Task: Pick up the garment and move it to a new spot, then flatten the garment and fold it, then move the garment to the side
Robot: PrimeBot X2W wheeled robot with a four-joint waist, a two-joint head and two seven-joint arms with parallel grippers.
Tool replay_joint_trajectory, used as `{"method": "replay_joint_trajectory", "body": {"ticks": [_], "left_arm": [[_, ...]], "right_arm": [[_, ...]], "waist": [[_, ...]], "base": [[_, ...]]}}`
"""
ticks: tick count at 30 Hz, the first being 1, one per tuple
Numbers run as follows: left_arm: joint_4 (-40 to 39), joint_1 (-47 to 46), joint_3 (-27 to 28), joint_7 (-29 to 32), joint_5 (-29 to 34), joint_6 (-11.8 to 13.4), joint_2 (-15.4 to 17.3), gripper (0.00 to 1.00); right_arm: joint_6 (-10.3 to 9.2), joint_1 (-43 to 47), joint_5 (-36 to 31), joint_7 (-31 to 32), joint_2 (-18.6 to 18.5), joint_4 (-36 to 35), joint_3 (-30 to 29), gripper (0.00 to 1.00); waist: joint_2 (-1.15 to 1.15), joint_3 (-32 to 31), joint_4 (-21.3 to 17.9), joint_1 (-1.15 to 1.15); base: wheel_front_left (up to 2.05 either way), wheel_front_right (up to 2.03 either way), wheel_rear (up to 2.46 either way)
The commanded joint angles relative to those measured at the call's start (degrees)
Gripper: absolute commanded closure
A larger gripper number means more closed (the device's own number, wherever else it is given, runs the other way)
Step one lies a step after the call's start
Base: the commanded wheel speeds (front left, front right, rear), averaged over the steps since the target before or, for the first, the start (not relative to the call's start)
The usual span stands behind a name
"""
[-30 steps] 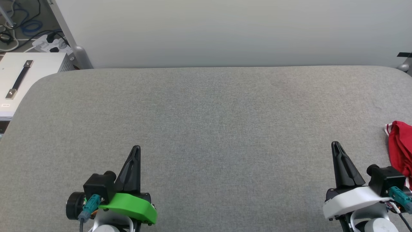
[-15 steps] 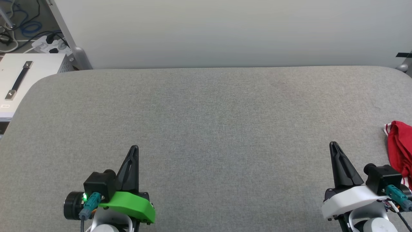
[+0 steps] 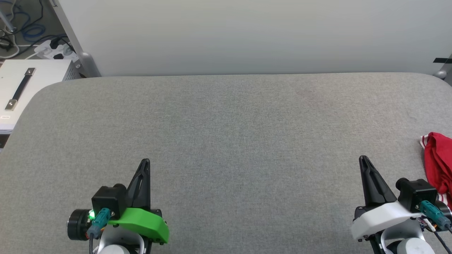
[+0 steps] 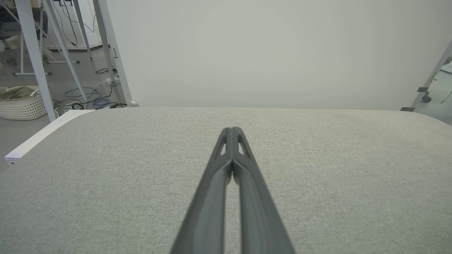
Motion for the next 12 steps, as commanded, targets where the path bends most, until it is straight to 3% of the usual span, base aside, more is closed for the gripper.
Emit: {"method": "replay_joint_trajectory", "body": {"ticks": [1, 12], "left_arm": [[-0.35, 0.05, 0.18, 0.33, 0.74, 0.49, -0.14, 1.0], [-0.91, 0.05, 0.47, 1.61, 1.73, 1.13, -0.17, 1.0]], "right_arm": [[-0.02, 0.18, -0.9, 0.3, 0.25, -0.51, -0.01, 1.0], [-0.03, 0.21, -2.02, 1.44, 0.54, -0.92, -0.02, 1.0]], "waist": [[0.0, -0.01, -0.01, 0.0], [0.0, -0.12, -0.12, 0.0]], "base": [[0.0, 0.0, 0.0], [0.0, 0.0, 0.0]]}}
